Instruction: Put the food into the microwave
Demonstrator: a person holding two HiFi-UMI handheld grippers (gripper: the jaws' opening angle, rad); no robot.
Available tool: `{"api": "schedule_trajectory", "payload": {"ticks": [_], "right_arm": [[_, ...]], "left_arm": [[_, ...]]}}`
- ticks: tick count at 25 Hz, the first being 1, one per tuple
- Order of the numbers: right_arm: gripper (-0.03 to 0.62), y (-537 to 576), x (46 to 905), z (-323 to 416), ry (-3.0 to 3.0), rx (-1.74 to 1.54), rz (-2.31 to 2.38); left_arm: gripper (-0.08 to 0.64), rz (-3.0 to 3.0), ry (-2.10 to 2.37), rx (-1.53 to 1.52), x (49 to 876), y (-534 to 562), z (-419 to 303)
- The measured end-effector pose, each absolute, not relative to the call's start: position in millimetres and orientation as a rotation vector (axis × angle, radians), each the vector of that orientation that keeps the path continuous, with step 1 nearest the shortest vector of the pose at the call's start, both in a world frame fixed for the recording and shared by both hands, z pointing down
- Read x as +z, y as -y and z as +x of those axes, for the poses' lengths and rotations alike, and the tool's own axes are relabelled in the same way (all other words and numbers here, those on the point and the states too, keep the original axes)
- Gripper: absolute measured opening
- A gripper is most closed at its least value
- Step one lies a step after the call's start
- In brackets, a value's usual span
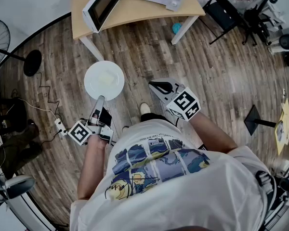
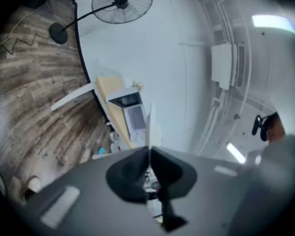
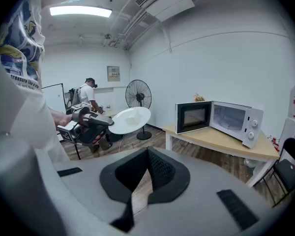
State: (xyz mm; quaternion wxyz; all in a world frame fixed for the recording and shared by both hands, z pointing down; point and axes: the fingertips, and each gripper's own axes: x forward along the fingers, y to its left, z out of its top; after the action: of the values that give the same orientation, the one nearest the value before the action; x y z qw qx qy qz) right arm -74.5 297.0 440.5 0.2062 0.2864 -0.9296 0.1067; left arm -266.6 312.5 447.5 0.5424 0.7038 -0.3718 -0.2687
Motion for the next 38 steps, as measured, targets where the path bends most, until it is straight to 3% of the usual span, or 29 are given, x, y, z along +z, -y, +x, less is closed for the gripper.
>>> {"api": "schedule_trajectory", "payload": {"ticks": [16, 17, 19, 38], "right_arm": [[0.008, -198.5, 450.8, 52.3, 2.556, 0.371, 0.937], [0.012, -193.0, 451.7, 56.8, 2.557, 0.389, 0.954], [0.095, -180.4, 453.0, 64.1, 2.559, 0.408, 0.985], [0.057, -14.7, 453.2, 128.2, 2.392, 0.520, 1.244]], "left_arm": [[0.020, 1.668, 0.822, -0.615, 459.0, -189.7, -141.2], [0.020, 1.669, 0.822, -0.602, 460.8, -181.3, -137.6], [0.020, 1.669, 0.819, -0.578, 464.6, -162.1, -131.0], [0.020, 1.656, 0.732, -0.490, 507.5, 87.9, -74.0]]}}
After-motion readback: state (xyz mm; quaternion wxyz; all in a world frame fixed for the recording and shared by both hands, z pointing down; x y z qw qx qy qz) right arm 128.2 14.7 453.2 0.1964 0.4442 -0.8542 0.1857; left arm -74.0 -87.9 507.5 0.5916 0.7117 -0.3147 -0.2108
